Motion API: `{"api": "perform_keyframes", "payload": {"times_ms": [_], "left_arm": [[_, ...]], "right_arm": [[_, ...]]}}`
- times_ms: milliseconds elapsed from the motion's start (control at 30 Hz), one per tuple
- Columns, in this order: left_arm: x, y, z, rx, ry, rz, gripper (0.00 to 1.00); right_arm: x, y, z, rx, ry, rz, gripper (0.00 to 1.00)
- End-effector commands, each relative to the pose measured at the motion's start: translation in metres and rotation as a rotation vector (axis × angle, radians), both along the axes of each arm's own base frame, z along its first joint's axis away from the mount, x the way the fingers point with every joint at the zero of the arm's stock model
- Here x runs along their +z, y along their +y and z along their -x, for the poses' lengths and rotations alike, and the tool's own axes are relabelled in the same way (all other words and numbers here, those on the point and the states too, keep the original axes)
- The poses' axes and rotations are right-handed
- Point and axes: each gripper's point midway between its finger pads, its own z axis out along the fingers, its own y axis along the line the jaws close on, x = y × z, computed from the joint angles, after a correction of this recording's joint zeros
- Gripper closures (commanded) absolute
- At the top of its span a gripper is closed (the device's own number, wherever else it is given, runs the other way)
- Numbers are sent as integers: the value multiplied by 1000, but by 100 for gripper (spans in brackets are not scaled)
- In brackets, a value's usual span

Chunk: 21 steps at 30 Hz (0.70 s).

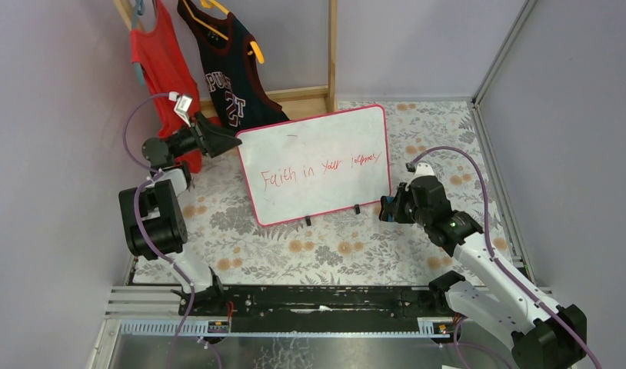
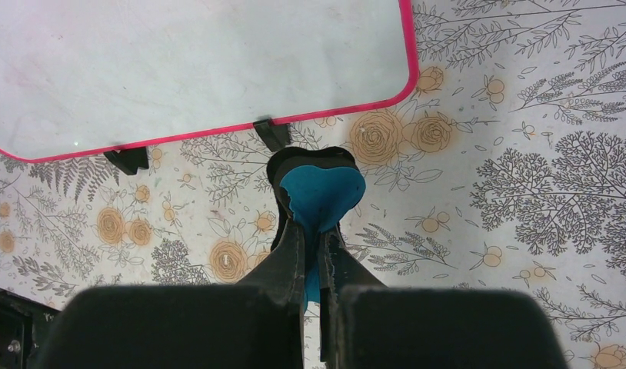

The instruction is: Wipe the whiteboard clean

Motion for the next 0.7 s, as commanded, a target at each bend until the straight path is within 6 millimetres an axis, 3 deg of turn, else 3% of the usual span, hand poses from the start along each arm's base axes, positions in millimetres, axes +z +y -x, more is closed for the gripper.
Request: {"api": "perform_keyframes", "payload": {"times_ms": [0,667], "left_arm": [[5,-4,7,-30,-51,-32,39],[-23,0,-15,-51,17,-17,41]], "right_arm": [[18,11,-7,28,-52,-36,100],[16,10,-5,25,-48,-32,100]]}}
